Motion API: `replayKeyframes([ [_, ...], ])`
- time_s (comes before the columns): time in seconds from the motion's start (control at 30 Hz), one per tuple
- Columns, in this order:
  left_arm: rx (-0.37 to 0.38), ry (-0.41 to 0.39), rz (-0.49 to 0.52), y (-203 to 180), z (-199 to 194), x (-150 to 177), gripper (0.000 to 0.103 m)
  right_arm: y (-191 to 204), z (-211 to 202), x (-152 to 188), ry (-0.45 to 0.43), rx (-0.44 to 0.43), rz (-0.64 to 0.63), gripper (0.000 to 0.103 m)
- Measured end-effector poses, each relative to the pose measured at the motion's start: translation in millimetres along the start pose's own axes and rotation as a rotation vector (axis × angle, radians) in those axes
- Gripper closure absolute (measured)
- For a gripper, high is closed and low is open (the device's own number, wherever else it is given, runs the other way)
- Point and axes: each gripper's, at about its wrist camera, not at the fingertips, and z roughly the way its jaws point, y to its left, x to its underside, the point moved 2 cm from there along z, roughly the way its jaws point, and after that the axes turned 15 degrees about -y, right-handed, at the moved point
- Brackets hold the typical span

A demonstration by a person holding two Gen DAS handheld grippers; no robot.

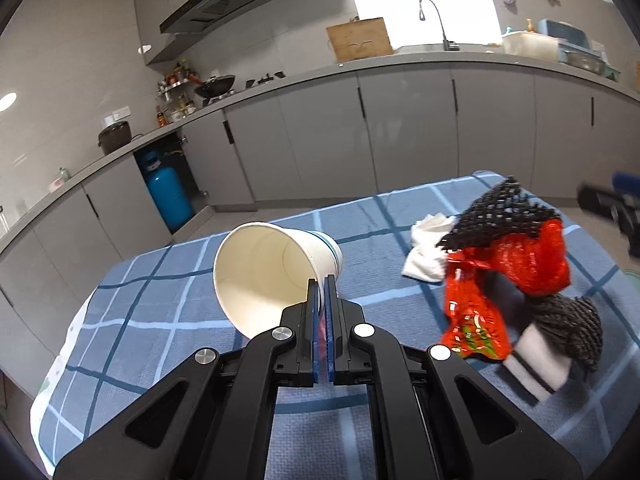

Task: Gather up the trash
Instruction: 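Grasp the black mesh net with the right tool while the left tool holds the cup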

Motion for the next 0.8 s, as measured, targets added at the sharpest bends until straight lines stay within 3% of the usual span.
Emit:
replayKeyframes([
  [0.13,-0.014,0.018,-0.014,9.2,10.2,0.7,0.099,19.2,28.8,-15.4,-0.009,-0.048,-0.023,0.02],
  [0.23,-0.018,0.033,-0.03,14.6,18.6,1.1,0.099,32.0,50.3,-14.3,0.031,-0.078,-0.047,0.021],
  [0.33,-0.016,0.045,-0.045,17.2,24.7,3.2,0.099,42.0,64.0,-3.8,0.092,-0.106,-0.07,0.03],
  [0.5,-0.01,0.054,-0.059,21.1,27.9,6.0,0.099,51.9,68.3,15.2,0.173,-0.123,-0.111,0.088],
  [0.6,-0.01,0.047,-0.064,22.8,24.6,3.7,0.099,55.3,55.6,13.8,0.144,-0.137,-0.099,0.095],
  [0.8,-0.014,0.009,-0.066,23.9,11.2,-10.5,0.099,49.3,27.2,-9.1,0.036,-0.142,-0.061,0.096],
])
